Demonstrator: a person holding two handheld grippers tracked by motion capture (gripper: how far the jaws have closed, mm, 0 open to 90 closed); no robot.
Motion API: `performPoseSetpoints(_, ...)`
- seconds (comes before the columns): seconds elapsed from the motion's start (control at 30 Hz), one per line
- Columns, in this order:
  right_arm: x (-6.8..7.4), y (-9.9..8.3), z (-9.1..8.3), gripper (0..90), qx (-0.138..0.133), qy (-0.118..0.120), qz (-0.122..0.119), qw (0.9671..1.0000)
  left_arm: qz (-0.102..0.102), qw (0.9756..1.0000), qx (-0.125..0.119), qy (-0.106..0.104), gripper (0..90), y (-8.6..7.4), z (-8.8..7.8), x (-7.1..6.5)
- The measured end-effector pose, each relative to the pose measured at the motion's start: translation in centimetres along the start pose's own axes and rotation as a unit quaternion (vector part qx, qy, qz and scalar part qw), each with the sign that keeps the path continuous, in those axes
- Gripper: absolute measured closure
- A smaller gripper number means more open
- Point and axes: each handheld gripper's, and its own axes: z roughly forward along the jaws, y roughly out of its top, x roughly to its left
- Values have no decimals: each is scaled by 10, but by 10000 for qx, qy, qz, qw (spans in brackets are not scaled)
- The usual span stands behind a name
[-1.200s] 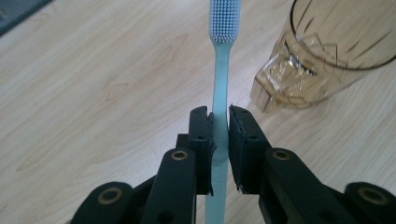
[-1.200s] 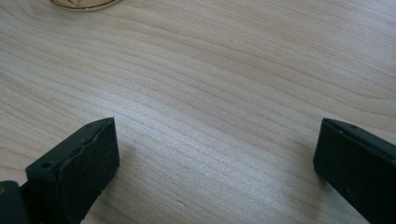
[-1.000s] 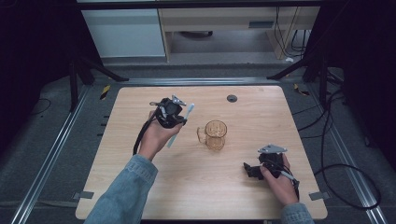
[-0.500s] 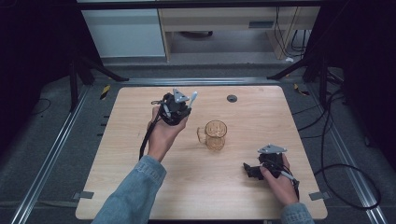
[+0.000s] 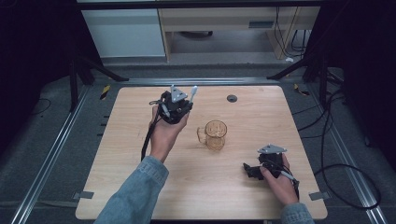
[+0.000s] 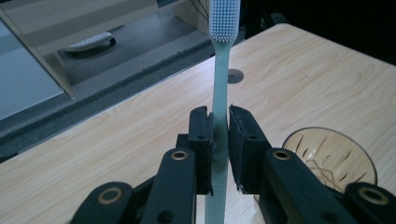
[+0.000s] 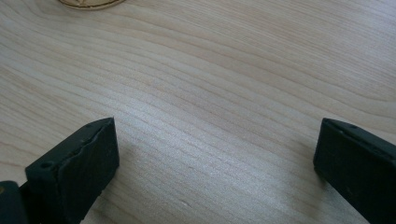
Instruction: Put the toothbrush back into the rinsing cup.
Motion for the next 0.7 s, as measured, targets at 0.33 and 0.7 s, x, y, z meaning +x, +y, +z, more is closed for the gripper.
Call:
performPoseSetpoints(0.33, 0, 0, 0, 4, 0, 4, 1, 10000, -2, 9989, -460, 99, 790, 3, -3, -8)
performPoseSetpoints(0.7, 0, 0, 0, 4, -8, 25, -17, 10000, -39, 9938, -1099, 178, 790, 3, -5, -18)
